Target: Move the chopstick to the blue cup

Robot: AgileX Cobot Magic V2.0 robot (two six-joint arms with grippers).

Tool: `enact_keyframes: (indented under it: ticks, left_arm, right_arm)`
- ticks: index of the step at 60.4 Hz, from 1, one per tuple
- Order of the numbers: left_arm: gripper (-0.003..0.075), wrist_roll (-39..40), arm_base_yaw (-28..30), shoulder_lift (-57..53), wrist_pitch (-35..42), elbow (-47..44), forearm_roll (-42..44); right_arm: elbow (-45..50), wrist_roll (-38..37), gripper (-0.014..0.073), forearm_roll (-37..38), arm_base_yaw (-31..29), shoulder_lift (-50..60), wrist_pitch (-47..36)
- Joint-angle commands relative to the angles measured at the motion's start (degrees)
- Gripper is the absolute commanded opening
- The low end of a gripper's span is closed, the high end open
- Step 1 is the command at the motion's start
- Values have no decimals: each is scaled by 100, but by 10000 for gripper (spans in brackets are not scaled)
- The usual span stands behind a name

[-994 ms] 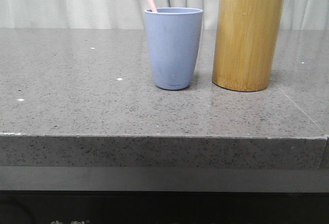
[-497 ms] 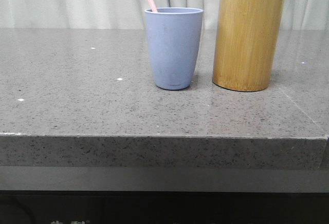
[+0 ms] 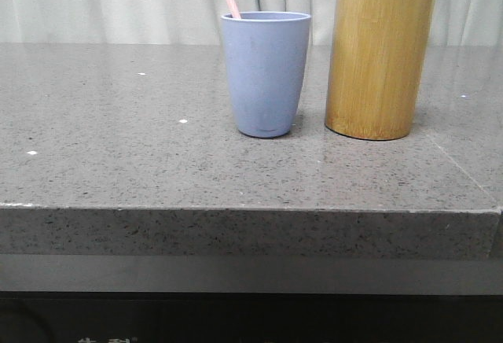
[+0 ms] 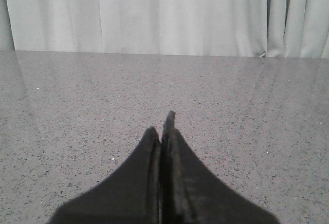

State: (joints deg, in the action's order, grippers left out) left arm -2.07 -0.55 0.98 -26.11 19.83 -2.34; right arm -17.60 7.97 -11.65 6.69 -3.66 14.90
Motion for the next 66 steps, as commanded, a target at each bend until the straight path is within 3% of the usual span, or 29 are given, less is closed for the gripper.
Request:
enact_keyframes:
  ticks: [1,22,39,51,60,66]
  left_arm:
    - [-19,32,12,80,469,138,-48]
    - [-19,32,12,80,534,78,-65]
    - [-19,74,-40,-296,695,-901,-68]
    - [-19,74,-318,-277,1313,-1480,-109]
    - [-19,74,-370,-277,2264,-2050,-223]
    - [-19,74,-370,-270,2101,-2025,-223]
  right_arm:
    - [-142,33,-72,-31,-26,-61,-506]
    - [-142,33,-72,-31,-26,-61,-506]
    - [-142,33,-72,-31,-26,-61,-506]
    - [-142,33,-72,-31,-26,-61,-495]
    - [-142,33,-72,-31,-26,-61,-495]
    - [-142,33,-72,-31,-26,-61,-495]
